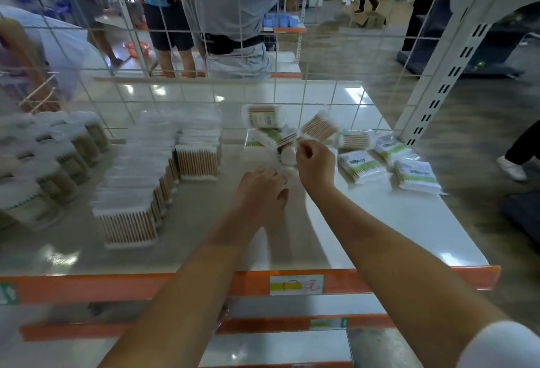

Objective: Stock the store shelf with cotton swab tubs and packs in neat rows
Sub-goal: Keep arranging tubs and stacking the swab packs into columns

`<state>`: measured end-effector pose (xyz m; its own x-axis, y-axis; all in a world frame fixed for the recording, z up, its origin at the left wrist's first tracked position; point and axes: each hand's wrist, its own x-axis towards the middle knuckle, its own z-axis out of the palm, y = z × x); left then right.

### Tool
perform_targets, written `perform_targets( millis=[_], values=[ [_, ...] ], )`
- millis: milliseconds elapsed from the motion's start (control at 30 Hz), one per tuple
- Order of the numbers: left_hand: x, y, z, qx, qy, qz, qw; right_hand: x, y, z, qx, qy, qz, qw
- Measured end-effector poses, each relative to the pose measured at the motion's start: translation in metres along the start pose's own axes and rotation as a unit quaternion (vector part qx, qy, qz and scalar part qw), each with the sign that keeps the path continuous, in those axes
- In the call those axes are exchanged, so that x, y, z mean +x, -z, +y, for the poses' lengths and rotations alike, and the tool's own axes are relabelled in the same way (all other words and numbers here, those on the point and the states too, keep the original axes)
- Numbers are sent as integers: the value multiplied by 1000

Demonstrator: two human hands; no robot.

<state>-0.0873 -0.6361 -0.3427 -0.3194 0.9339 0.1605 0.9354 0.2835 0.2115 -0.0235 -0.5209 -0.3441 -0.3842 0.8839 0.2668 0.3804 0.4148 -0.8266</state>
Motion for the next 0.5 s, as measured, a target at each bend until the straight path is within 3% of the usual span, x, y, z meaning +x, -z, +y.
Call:
perform_targets(
  millis=[167,500],
  values=[
    [2,5,-14,-16,26,1,1000,30,-18,1,-27,-81,-9,996],
    [-10,5,-27,-122,44,-25,991,53,-28,6,-140,-105,-117,978]
  ],
)
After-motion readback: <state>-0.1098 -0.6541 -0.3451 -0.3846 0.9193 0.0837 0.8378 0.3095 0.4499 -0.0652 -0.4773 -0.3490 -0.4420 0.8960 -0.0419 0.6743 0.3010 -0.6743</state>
